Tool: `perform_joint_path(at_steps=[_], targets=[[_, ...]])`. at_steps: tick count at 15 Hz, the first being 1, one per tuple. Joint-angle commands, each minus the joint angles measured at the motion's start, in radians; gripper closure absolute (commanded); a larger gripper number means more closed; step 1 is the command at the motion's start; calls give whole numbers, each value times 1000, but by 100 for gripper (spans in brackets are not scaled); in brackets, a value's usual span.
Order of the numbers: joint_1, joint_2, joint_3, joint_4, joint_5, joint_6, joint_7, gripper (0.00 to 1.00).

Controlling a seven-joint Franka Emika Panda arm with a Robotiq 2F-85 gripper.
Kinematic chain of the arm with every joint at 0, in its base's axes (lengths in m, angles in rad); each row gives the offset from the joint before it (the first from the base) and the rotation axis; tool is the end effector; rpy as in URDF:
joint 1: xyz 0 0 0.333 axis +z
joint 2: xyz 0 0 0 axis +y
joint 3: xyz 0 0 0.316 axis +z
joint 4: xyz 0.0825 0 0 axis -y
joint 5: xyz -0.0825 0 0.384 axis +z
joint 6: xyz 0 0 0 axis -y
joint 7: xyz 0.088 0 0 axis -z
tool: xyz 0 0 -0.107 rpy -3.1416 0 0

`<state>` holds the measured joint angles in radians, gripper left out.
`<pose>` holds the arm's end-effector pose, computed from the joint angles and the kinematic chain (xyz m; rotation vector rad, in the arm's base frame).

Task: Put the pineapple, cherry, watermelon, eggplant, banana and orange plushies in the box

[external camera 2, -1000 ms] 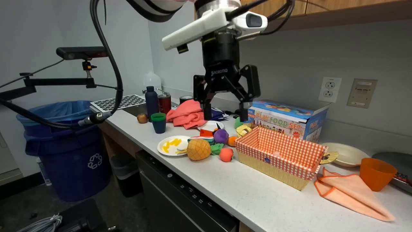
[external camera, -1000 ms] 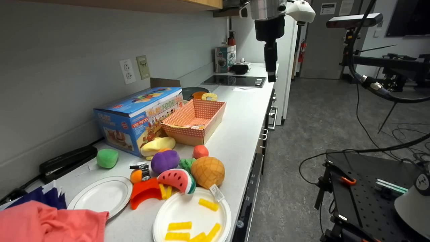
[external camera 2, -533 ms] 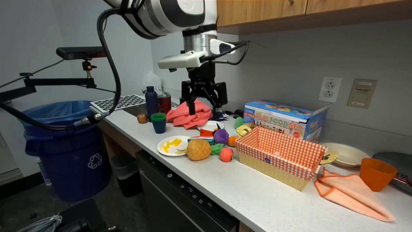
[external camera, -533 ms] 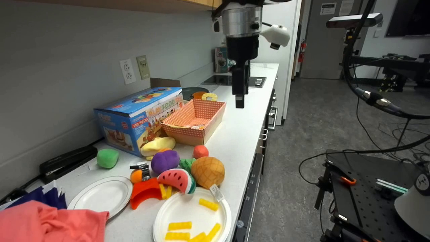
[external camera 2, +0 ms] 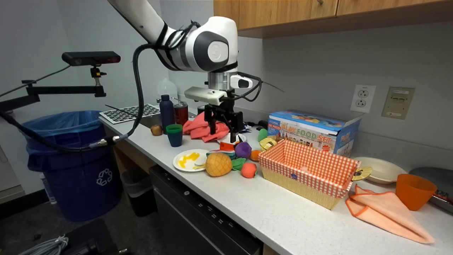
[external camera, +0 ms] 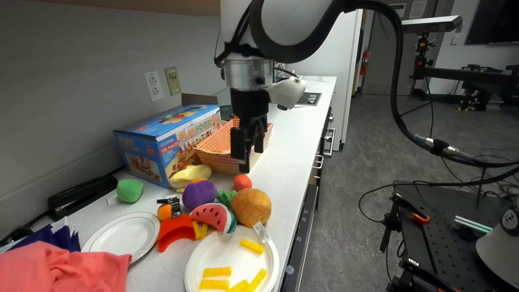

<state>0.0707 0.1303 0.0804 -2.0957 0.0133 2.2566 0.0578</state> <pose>0.5624 0.0853 0.3630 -3.1146 -0.1312 -0.0446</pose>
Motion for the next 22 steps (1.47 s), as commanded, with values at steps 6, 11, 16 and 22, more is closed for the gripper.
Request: perform_joint_path(at_steps=[6,11,16,22], targets=[[14,224,30,158,115,-21,14,0],[20,271,16,156,101,-12,57,0],[26,274,-10,132,72,3,104,9],[20,265,-25,117,77,1,141,60]])
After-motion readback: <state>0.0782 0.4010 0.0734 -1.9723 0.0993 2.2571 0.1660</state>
